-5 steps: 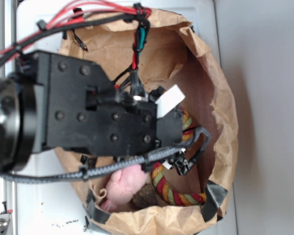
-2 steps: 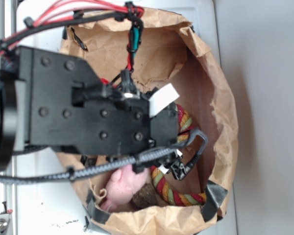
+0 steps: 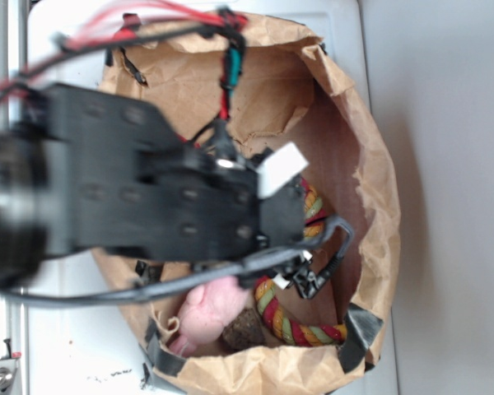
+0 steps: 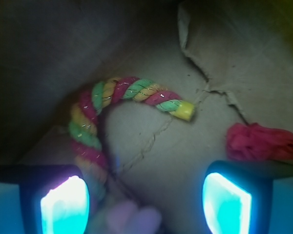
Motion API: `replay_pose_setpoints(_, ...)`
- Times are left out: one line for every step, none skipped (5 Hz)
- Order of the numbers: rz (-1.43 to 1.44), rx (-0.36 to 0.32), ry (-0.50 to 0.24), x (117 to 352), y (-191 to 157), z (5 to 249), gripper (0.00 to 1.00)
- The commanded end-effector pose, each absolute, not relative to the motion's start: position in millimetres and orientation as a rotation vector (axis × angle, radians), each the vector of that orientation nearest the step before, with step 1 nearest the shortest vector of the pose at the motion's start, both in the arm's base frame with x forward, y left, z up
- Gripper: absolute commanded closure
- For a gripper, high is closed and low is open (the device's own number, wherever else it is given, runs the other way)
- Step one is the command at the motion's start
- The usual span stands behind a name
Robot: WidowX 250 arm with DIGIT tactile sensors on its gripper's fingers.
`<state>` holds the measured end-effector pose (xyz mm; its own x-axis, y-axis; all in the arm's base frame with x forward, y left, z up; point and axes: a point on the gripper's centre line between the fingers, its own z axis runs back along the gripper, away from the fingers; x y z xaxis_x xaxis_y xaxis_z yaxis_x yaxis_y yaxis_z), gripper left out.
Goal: Grab the multicolored rope.
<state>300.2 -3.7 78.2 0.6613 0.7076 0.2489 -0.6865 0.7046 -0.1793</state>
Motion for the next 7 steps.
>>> replay_pose_setpoints(0.777, -0.075, -0.390, 318, -13, 76, 0.00)
replay_pose_setpoints(0.753, -0.103, -0.379, 323, -20, 69, 0.00)
replay_pose_setpoints(0.766, -0.124, -0.367, 273, -70, 119, 0.00)
replay_pose_setpoints(0.669, -0.130, -0.342, 314, -31, 70, 0.00)
replay_pose_setpoints(0.664, -0.110, -0.345, 322, -31, 52, 0.00)
replay_pose_setpoints(0.655, -0.079, -0.348, 326, -32, 51, 0.00)
replay_pose_setpoints(0.655, -0.079, -0.348, 326, -32, 51, 0.00)
